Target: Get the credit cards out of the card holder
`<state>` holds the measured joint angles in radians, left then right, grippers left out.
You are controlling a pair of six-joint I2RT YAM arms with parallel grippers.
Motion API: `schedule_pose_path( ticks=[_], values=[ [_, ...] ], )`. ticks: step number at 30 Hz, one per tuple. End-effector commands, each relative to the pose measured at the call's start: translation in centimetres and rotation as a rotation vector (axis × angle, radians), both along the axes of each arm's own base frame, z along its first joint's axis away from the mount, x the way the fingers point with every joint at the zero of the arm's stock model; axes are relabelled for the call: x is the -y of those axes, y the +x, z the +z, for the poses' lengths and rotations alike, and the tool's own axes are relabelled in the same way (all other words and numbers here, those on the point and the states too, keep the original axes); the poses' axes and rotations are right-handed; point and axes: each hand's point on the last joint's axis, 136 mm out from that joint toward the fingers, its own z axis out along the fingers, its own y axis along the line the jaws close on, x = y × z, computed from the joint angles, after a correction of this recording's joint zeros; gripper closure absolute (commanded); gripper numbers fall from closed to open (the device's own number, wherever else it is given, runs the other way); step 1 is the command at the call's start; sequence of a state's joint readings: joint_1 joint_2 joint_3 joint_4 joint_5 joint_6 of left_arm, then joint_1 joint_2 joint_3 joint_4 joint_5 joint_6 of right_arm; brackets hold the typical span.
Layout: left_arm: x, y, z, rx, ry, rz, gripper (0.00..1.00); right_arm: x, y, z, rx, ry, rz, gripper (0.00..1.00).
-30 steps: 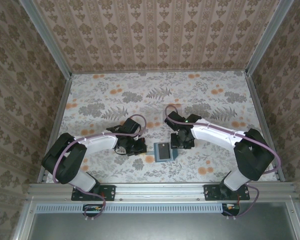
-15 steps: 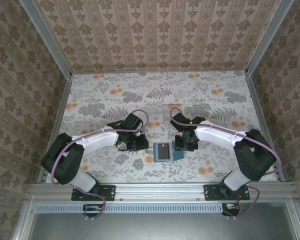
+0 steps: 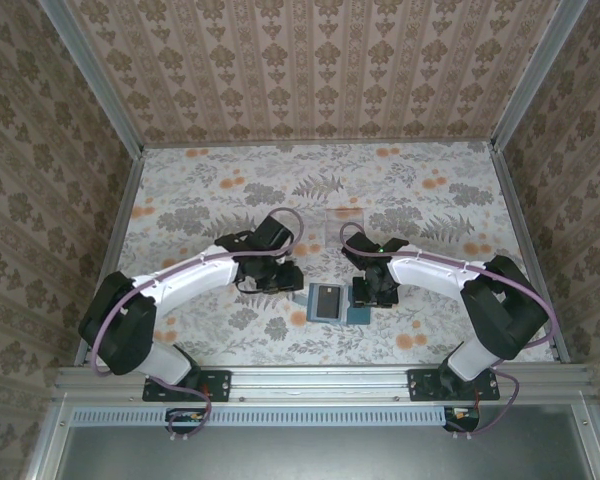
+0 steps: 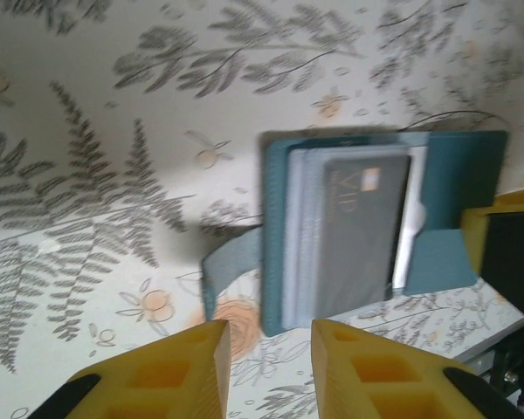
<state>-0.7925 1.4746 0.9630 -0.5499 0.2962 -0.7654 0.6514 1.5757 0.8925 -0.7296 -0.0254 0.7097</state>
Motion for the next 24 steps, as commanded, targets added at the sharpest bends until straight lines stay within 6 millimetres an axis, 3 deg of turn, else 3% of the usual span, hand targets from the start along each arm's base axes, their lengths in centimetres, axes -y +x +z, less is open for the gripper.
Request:
schedule_pose_path(
  ticks=[1, 5, 11, 18, 24],
  values=[
    [1.4, -0.1, 1.3, 0.021, -0.007, -0.028, 0.70, 1.0, 0.0, -0.4, 0.005, -0.051, 0.002, 0.57],
    [3.6, -0.1, 0.6, -0.005, -0.040, -0.054, 0.76, 0.7, 0.3, -0.4, 0.015, -0.033, 0.001, 0.62],
    [4.7, -0.1, -1.0, -0.029, -0.045, -0.069, 0.79, -0.6, 0.8, -0.6, 0.040, 0.032, 0.005, 0.71],
    [4.7, -0.4, -3.1, -0.069, -0.037, -0.075, 0.74, -0.8, 1.1, -0.6, 0.040, 0.034, 0.005, 0.76],
    [3.9, -1.0, -5.3, -0.107, 0.005, -0.070, 0.73, 0.0, 0.9, 0.5, 0.057, 0.002, 0.000, 0.71]
  ],
)
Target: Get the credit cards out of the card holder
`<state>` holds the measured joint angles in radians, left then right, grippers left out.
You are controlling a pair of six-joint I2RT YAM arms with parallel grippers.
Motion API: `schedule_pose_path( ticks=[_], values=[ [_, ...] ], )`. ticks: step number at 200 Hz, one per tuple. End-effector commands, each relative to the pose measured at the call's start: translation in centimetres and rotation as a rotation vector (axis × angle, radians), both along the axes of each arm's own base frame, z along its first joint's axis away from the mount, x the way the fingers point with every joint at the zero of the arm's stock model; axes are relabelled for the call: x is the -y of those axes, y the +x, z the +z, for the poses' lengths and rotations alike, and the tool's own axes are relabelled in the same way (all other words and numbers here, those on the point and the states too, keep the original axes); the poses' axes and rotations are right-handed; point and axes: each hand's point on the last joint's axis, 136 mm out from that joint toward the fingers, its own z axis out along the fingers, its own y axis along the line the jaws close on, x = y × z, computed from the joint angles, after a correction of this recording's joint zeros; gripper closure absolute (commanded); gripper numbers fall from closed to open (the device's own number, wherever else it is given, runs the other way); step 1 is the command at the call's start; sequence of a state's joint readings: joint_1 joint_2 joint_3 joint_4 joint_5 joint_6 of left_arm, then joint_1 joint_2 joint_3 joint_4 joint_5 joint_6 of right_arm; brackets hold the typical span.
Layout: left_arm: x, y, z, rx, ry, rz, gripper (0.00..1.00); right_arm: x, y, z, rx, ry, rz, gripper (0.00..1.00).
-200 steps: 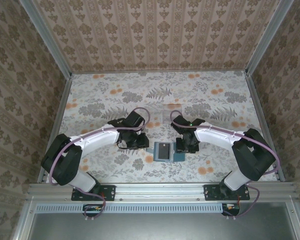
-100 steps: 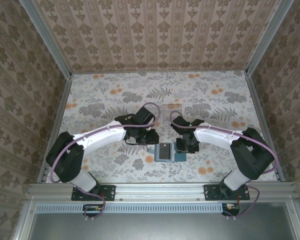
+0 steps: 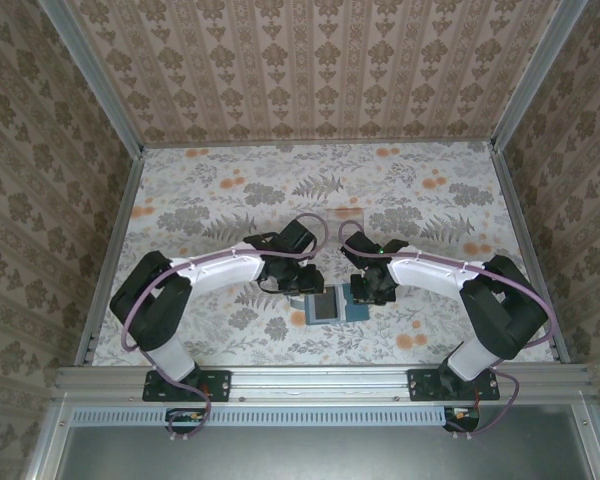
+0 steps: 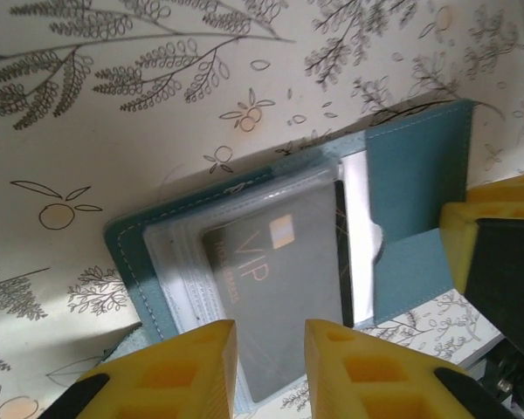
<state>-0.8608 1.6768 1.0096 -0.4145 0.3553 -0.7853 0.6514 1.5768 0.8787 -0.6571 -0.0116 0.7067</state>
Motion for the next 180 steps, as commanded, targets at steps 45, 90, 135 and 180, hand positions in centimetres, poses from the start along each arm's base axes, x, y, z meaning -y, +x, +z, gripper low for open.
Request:
schedule_pose_path(
  ticks=[45, 90, 135, 180],
  values=[
    [-1.0, -0.8, -2.8, -0.058, 0.055, -0.004, 0.73, 0.0, 0.1, 3.7, 0.053, 0.026, 0.003, 0.67],
    [-0.9, -0.8, -2.8, -0.061, 0.054, -0.006, 0.74, -1.9, 0.7, 6.2, 0.088, 0.140, 0.009, 0.68],
    [-0.9, -0.7, -2.7, -0.061, 0.056, -0.004, 0.76, -5.2, 0.9, 7.1, 0.078, 0.315, 0.029, 0.72],
    [-0.9, -0.7, -2.8, -0.061, 0.057, -0.002, 0.77, -5.7, 0.4, 5.1, 0.014, 0.317, 0.033, 0.73]
  ],
)
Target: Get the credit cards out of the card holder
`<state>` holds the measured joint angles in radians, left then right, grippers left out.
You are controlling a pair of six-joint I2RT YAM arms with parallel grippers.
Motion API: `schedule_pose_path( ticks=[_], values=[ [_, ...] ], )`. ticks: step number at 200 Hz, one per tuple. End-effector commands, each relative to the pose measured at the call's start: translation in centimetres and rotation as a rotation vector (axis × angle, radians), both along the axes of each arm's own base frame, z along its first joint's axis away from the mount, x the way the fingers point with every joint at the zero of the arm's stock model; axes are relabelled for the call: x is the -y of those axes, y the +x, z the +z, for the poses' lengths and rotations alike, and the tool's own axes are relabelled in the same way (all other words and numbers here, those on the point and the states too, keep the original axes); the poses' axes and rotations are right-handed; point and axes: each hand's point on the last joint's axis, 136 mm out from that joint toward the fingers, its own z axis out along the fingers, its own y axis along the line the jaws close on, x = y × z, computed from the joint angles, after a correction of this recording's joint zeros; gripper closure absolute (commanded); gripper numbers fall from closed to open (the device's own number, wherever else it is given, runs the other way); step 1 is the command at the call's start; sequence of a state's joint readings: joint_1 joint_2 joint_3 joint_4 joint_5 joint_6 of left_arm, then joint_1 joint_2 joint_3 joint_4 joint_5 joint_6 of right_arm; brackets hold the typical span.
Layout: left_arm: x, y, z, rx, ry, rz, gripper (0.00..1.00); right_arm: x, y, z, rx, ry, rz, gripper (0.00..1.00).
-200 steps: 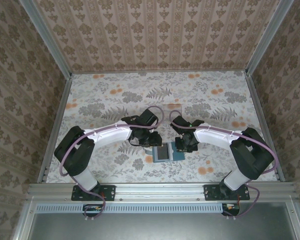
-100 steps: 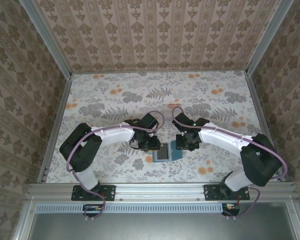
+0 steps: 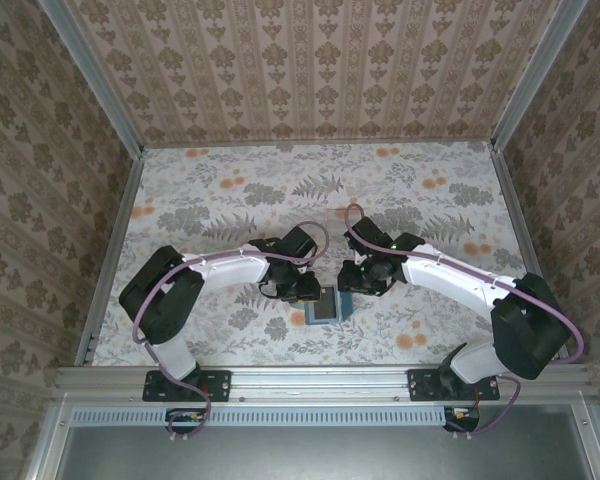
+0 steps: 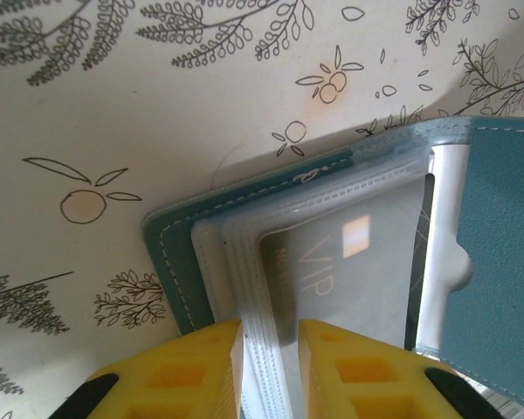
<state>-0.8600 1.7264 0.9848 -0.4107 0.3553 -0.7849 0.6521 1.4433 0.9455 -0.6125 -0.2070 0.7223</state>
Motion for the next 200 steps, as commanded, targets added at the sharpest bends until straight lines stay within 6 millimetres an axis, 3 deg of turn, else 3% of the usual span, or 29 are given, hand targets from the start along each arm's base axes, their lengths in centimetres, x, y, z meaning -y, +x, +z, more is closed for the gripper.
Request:
schedule_pose_path(
  ticks=[1, 67, 140, 176, 200],
  values=[
    [-0.1, 0.0, -0.4, -0.015, 0.004, -0.003, 0.77, -0.6, -0.7, -1.3, -0.060, 0.013, 0.007, 0.73],
    [-0.2, 0.0, -0.5, -0.017, 0.013, -0.002, 0.79, 3.2, -1.1, -4.0, -0.079, -0.203, -0.021, 0.75],
    [-0.4, -0.2, -0.9, -0.020, 0.014, 0.007, 0.80, 3.7, -2.0, -7.8, -0.141, -0.214, -0.038, 0.76],
    [-0.6, -0.4, -1.3, -0.026, 0.016, 0.016, 0.80, 3.9, -2.2, -8.3, -0.153, -0.225, -0.039, 0.76],
    [-0.5, -0.3, -0.7, -0.017, 0.004, 0.019, 0.80, 3.5, -1.8, -7.0, -0.130, -0.197, -0.045, 0.75]
  ],
)
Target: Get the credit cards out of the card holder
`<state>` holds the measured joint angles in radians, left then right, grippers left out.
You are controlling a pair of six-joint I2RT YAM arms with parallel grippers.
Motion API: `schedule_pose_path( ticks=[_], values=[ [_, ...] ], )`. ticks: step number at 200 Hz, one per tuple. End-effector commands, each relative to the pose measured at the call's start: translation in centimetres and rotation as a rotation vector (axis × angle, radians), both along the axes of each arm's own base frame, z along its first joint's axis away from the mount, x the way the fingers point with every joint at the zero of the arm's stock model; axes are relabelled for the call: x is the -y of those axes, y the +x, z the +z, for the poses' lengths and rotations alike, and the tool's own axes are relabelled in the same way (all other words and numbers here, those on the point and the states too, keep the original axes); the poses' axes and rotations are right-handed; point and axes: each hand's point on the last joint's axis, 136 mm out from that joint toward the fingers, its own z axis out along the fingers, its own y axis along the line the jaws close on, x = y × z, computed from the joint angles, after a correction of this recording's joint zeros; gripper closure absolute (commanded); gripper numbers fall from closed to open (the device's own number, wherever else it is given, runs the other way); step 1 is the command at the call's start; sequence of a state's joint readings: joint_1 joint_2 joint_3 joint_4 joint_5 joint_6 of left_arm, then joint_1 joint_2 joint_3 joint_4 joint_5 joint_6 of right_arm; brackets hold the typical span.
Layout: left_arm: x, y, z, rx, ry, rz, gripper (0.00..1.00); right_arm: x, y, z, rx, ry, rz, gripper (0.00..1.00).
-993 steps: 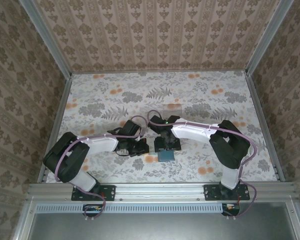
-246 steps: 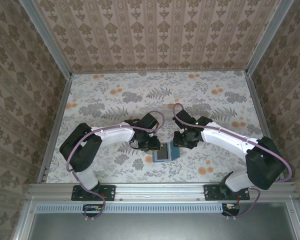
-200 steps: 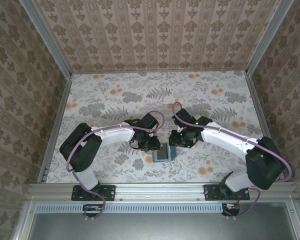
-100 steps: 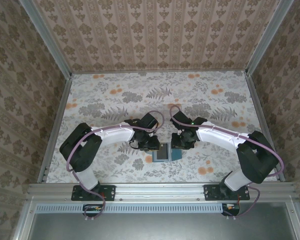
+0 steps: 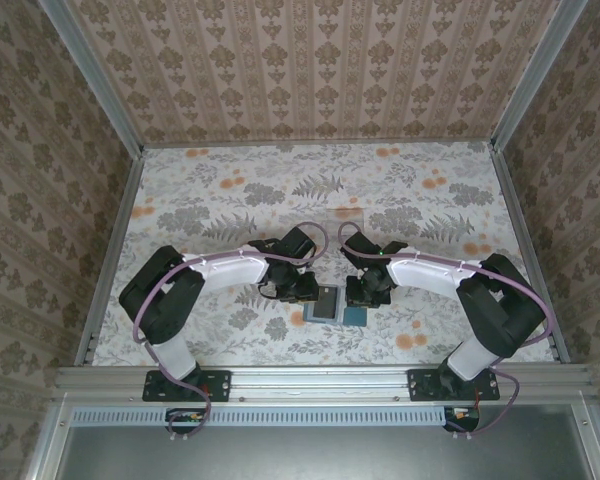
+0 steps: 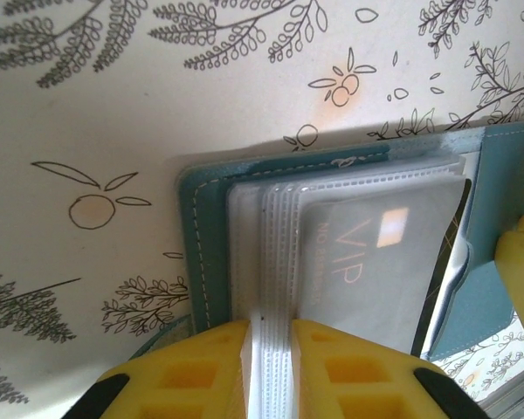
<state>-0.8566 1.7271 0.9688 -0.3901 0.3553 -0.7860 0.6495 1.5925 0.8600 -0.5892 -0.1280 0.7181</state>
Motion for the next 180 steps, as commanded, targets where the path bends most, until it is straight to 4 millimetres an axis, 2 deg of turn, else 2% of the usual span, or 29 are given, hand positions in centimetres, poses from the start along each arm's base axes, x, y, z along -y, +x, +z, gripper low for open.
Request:
schedule_pose_path(
  ticks=[1, 39, 66, 97, 132, 158, 180],
  values=[
    [-0.4, -0.3, -0.3, -0.018, 0.006, 0.015, 0.81, 0.5, -0.2, -0.1, -0.005, -0.007, -0.026, 0.76],
    [-0.1, 0.1, 1.1, 0.010, -0.027, 0.031, 0.77, -1.7, 0.5, 2.7, 0.052, 0.136, -0.039, 0.74],
    [0.4, 0.4, 1.8, 0.027, -0.049, 0.038, 0.74, -3.4, 0.9, 3.6, 0.053, 0.234, -0.037, 0.72],
    [0.6, 0.5, 1.9, 0.026, -0.055, 0.029, 0.73, -4.7, 1.0, 3.5, 0.033, 0.298, -0.047, 0.72],
    [0.9, 0.2, 0.5, -0.002, -0.047, 0.012, 0.77, -6.1, 1.2, 3.4, 0.020, 0.375, -0.054, 0.75],
    [0.4, 0.1, -0.6, -0.015, -0.016, 0.020, 0.81, -6.3, 1.3, 2.8, 0.004, 0.380, -0.063, 0.76],
    [0.1, 0.1, -0.7, -0.017, -0.011, 0.023, 0.81, -6.1, 1.2, 2.3, -0.001, 0.366, -0.069, 0.76]
  ],
)
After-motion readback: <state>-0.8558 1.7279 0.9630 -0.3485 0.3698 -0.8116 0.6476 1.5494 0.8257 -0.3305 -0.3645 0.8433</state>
